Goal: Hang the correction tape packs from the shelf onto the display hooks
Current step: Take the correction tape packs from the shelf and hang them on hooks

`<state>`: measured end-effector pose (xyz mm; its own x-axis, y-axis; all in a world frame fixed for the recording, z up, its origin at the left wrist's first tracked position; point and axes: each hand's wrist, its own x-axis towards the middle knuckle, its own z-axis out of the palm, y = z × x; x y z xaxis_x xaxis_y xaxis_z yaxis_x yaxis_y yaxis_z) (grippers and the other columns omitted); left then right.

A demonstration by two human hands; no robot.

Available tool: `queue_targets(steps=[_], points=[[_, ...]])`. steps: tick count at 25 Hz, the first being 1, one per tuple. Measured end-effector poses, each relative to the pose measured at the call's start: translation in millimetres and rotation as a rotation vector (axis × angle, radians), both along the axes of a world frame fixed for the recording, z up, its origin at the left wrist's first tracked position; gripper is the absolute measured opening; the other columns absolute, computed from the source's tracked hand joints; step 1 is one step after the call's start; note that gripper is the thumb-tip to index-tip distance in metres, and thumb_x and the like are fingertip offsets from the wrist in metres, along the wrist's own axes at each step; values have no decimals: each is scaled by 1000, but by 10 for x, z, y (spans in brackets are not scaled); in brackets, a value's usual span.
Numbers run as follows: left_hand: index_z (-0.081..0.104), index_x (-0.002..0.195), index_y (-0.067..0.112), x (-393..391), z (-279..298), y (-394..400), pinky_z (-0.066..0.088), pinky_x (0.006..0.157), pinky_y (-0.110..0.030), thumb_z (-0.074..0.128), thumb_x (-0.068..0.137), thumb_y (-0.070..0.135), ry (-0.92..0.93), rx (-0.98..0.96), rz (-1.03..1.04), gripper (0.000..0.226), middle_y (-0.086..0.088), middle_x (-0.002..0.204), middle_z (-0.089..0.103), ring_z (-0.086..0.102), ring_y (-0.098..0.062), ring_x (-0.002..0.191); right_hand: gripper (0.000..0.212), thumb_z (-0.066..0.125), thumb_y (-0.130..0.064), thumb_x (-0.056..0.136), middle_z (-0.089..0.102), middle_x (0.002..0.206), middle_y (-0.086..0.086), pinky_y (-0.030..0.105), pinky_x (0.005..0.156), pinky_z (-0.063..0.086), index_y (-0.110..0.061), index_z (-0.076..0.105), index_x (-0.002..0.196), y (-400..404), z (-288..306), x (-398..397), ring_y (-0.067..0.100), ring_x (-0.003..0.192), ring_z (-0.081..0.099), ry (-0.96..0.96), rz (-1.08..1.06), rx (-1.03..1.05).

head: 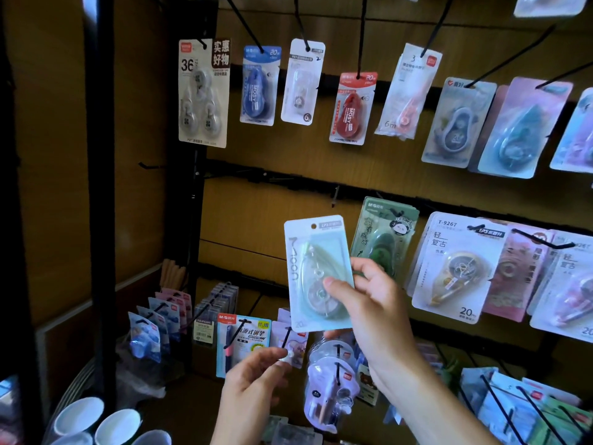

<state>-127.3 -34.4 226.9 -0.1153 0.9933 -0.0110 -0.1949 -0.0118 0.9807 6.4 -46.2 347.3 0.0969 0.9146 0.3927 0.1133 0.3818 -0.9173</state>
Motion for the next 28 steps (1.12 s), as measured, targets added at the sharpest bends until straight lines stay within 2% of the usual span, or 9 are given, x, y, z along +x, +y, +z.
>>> queue_targets(steps=[4, 8, 12, 18, 24, 28], points=[[72, 87, 15, 21, -18, -15, 43, 54, -22, 61, 88, 3, 13, -6, -1, 16, -2, 77, 76, 63, -13, 65, 14, 62, -7, 89, 76, 83, -6, 28, 41, 49, -11, 60, 102, -26, -49, 47, 12, 71, 73, 22, -15, -40], [72, 87, 15, 35, -17, -31, 43, 53, -21, 62, 88, 4, 18, -19, -10, 15, -2, 76, 75, 63, -14, 67, 17, 63, -8, 90, 76, 89, -3, 27, 41, 49, -14, 61, 106, 8, 115, 6, 16, 75, 74, 107, -39, 20], [72, 87, 15, 43, -15, -55, 44, 53, -22, 63, 87, 4, 32, -35, -24, 14, -4, 79, 75, 63, -15, 68, 19, 64, -9, 89, 75, 86, -1, 26, 38, 47, -13, 62, 107, 82, 285, -64, 19, 71, 73, 137, -82, 22], [72, 89, 17, -18, -34, -83, 47, 54, -21, 64, 87, 6, 85, -44, -34, 14, -9, 86, 74, 66, -20, 76, 20, 63, -8, 88, 74, 89, 4, 28, 38, 48, -10, 63, 107, 76, 273, -55, 13, 62, 70, 188, -118, 13], [73, 87, 15, -36, -36, -104, 46, 56, -22, 65, 85, 4, 91, -45, -39, 14, -13, 86, 73, 64, -17, 71, 18, 65, -12, 90, 73, 92, 1, 29, 41, 50, -13, 62, 108, 194, 268, -74, 14, 66, 73, 132, -132, -21], [73, 87, 16, -9, -52, -114, 46, 56, -21, 65, 86, 5, 84, -33, -50, 14, -13, 87, 74, 63, -16, 69, 16, 63, -15, 93, 70, 99, 1, 31, 49, 58, -14, 61, 109, 488, 231, -82, 16, 79, 71, 141, -193, -97]])
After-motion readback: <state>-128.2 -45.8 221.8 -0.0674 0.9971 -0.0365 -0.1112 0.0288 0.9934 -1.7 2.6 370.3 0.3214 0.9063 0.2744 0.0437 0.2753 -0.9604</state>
